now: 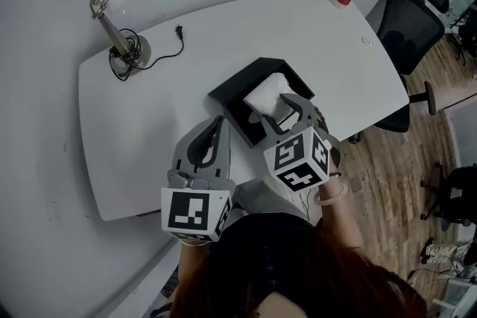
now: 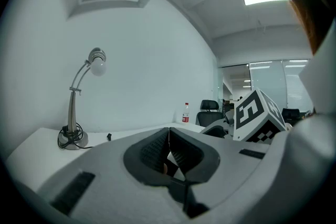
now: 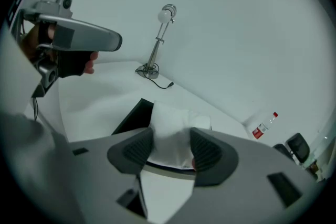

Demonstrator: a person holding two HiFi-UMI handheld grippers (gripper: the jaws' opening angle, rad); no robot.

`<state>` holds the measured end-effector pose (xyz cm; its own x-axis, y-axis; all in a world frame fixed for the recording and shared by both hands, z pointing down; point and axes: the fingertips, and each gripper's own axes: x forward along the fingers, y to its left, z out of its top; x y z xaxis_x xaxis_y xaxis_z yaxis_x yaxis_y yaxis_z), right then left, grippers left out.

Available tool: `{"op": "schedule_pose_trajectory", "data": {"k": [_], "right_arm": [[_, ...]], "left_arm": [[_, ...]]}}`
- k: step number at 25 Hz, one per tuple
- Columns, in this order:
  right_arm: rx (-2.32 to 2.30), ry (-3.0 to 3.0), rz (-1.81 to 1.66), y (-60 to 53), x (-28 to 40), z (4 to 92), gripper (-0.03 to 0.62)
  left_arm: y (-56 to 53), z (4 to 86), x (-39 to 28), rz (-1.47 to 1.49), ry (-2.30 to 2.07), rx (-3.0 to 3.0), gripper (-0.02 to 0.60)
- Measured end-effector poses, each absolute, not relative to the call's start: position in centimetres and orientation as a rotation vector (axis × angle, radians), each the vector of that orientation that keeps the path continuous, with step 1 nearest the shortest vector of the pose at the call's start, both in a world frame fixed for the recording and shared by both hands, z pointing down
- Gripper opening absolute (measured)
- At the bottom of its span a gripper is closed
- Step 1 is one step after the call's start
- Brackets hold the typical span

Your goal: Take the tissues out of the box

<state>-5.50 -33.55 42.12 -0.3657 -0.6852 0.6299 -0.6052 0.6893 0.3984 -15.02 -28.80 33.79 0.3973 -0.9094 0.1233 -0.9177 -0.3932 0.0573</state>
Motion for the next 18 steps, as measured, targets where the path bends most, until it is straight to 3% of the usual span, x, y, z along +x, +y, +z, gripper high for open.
{"op": "schedule_pose_trajectory", "data": {"k": [18], "right_arm": [[1.126, -2.145, -0.329, -28.2, -5.0, 36.7, 0.235]], "left_arm": [[-21.5, 31.8, -14.2, 0.082, -1.714, 2.576, 0.025]]}}
